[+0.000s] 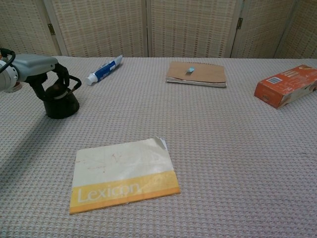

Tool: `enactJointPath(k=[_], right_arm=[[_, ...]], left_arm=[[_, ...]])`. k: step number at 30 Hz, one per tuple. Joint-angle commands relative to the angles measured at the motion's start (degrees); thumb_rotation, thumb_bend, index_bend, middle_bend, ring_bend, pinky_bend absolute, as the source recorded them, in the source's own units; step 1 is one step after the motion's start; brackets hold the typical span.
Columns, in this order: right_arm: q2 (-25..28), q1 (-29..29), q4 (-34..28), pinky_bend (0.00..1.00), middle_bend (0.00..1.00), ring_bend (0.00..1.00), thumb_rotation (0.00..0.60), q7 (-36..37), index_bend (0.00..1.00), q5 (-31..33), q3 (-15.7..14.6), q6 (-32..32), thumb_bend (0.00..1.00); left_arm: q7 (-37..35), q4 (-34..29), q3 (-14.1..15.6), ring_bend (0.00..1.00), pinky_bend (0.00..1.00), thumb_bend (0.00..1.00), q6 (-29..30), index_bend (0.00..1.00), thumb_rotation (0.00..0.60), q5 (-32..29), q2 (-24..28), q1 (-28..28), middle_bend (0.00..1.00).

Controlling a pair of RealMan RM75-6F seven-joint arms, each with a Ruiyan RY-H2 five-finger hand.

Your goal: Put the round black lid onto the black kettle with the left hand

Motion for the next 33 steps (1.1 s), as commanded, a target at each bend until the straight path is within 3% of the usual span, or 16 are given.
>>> enactJointPath(k=[1, 14, 20, 27, 33], right_arm=[[-0.05, -0.04, 0.09, 0.06, 0.17, 0.23, 0.6, 0.15, 0.31, 0.0, 0.02, 0.08, 0.37], [-0.62, -0.28, 1.1, 0.06, 0.17, 0.24, 0.6, 0.98, 0.31, 0.36, -0.04, -0.08, 0.37], [-0.55, -0.33, 1.31, 0.06, 0.17, 0.23, 0.6, 1.26, 0.31, 0.26, 0.07, 0.19, 0.37], [-0.43, -0.18, 1.27, 0.06, 0.17, 0.23, 0.6, 1.24, 0.31, 0.2, 0.13, 0.02, 0.37], [-0.56, 0.09, 1.25, 0.06, 0.17, 0.23, 0.6, 1.16, 0.31, 0.02, 0.2, -0.18, 0.37]], left_arm=[[1.16, -0.26, 0.05, 0.83, 0.89, 0.27, -0.09, 0.36, 0.6, -1.17, 0.1, -0.35, 0.35], [4.18, -1.96, 0.64, 0.79, 0.89, 0.27, 0.16, 0.16, 0.6, -4.79, 0.71, -1.15, 0.19], [2.42, -5.22, 0.65, 0.78, 0.89, 0.27, 2.87, 0.17, 0.6, -3.62, 2.38, 0.29, 0.18], [0.83, -12.09, 3.35, 0.78, 0.89, 0.27, 7.98, 0.18, 0.6, 1.54, 6.23, 4.22, 0.18], [-0.08, -14.09, 4.69, 0.78, 0.89, 0.27, 9.28, 0.19, 0.6, 3.29, 7.13, 6.05, 0.18]])
